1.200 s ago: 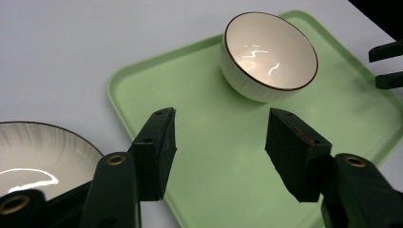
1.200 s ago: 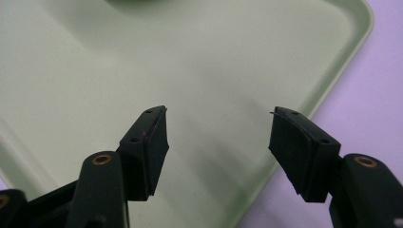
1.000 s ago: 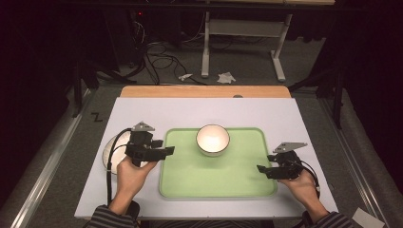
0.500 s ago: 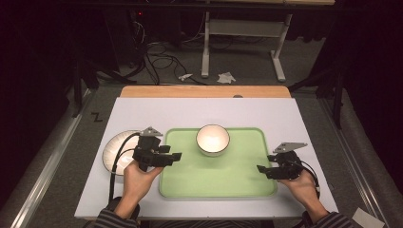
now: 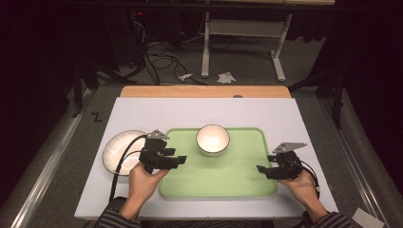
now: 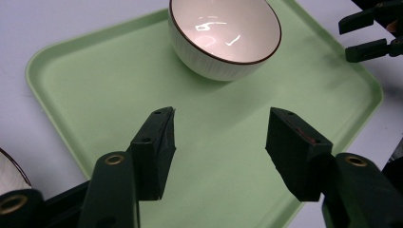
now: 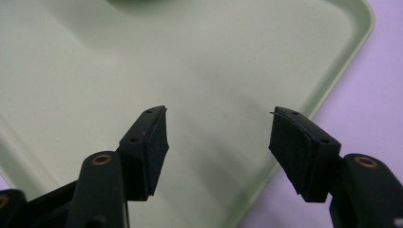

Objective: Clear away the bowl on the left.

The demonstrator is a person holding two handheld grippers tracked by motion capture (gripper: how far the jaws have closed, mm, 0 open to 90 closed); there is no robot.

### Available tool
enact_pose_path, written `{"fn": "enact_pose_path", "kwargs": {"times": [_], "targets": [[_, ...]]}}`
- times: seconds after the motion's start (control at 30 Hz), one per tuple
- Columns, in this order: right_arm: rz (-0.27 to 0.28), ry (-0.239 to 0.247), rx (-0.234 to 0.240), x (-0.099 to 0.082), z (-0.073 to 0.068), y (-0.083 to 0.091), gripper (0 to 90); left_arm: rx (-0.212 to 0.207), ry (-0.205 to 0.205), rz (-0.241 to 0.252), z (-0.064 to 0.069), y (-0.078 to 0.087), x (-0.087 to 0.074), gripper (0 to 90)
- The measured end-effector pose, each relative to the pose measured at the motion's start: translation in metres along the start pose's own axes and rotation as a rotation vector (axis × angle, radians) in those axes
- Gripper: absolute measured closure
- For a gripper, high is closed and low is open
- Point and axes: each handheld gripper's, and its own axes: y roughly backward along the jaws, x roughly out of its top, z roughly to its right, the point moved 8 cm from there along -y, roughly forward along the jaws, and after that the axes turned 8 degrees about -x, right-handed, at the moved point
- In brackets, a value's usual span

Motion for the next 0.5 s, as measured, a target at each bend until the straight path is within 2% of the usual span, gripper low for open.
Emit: {"fn": "enact_pose_path", "kwargs": {"times": [0.5], "targets": [[-0.004, 0.002, 0.006, 0.000, -0.001, -0.001, 39.3, 0.031, -0.021, -0.016, -0.005, -0.011, -0.011, 42.9]]}}
